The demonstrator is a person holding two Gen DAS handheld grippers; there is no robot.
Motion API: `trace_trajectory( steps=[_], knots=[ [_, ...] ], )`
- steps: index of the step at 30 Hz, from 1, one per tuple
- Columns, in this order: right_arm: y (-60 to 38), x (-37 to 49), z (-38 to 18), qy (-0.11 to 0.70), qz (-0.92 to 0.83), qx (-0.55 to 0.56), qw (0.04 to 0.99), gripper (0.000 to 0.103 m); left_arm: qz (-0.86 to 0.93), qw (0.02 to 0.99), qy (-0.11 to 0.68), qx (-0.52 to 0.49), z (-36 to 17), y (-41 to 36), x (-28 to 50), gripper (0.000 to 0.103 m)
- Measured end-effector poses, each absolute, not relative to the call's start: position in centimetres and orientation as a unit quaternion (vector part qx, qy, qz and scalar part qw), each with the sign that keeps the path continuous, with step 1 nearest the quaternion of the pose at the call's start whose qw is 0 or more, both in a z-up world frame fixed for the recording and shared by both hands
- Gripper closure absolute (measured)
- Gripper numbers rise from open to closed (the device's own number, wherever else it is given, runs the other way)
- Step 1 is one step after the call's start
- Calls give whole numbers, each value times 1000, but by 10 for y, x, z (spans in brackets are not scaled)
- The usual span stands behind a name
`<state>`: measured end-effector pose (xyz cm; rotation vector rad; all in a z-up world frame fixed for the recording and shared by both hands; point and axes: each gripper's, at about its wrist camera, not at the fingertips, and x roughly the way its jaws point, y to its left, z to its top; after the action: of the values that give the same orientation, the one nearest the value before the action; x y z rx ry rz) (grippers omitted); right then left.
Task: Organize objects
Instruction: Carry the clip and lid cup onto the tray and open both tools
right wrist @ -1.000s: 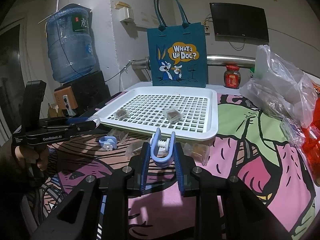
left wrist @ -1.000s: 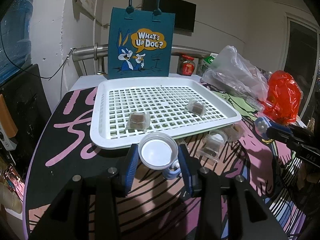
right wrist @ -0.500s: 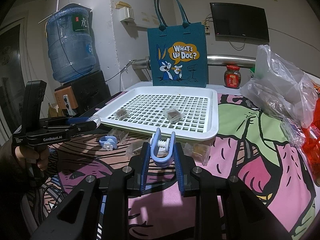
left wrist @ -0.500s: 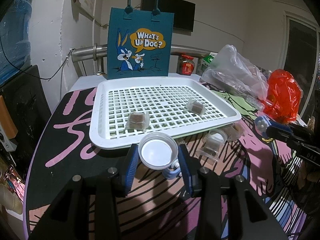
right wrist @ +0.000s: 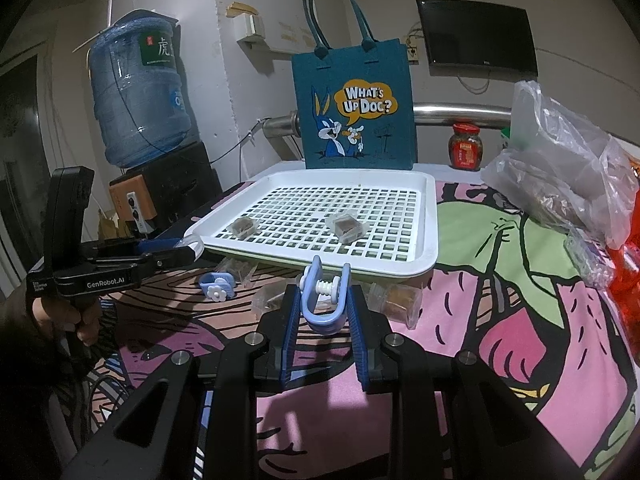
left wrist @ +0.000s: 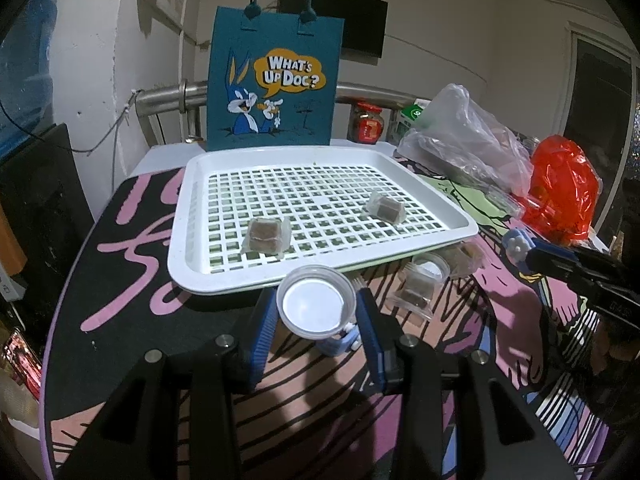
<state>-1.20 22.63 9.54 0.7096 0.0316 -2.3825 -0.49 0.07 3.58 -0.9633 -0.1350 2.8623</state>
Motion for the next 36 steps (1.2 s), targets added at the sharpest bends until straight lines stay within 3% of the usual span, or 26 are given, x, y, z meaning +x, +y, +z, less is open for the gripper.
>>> trace_trajectory(
  steps=[17,36],
  knots=[
    [219,-36,165,-7,-910,222,349,80,954,44,-51,-292,78,-22,-36,64],
    [193,-132,143,-29,-904,279,322,80,940,-29,-63,-333,50,-62,-119,64]
  ],
)
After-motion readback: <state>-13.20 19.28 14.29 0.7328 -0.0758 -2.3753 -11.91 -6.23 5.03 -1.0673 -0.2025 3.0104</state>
